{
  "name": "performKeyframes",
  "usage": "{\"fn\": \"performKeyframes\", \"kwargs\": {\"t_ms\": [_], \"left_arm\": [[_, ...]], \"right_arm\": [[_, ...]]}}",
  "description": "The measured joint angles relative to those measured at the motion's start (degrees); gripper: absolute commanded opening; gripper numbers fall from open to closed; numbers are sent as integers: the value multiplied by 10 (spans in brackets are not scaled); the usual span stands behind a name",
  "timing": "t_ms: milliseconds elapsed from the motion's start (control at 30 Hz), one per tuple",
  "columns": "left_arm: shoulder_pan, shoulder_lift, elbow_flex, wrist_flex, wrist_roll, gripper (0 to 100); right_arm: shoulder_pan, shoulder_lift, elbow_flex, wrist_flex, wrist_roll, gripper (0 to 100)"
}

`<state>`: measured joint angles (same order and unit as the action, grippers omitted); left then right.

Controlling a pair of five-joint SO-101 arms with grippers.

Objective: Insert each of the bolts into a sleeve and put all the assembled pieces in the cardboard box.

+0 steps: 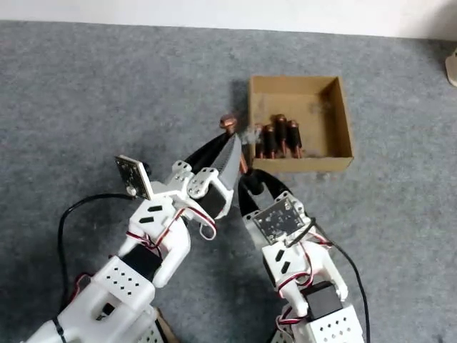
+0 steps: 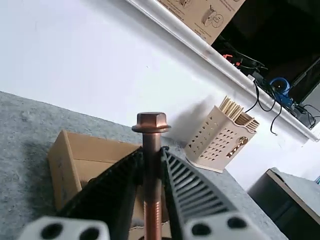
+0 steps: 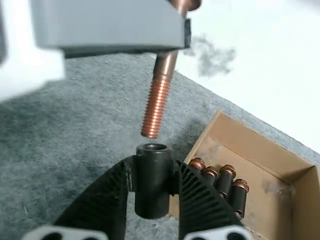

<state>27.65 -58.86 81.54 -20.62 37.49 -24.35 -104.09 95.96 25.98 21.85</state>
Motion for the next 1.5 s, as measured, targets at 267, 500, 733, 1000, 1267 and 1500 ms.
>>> {"fn": "performKeyframes", "kwargs": {"t_ms": [267,500,733,1000,1267,1500], "left_arm": [[4,-1,18,-4,0,4],[20,19,18,-11,-1,4],[21,124,-18,-35,3,4],[22,127,19,-118,-40,4],[22,98,30,-120,-45,4],[22,97,36,-120,-42,4]], "right_arm": [[0,0,0,0,-62,5],[0,1,0,1,-91,5],[0,2,0,2,-91,5],[-44,1,0,1,-91,5],[-56,0,0,1,-91,5],[-28,1,0,1,-91,5]]}}
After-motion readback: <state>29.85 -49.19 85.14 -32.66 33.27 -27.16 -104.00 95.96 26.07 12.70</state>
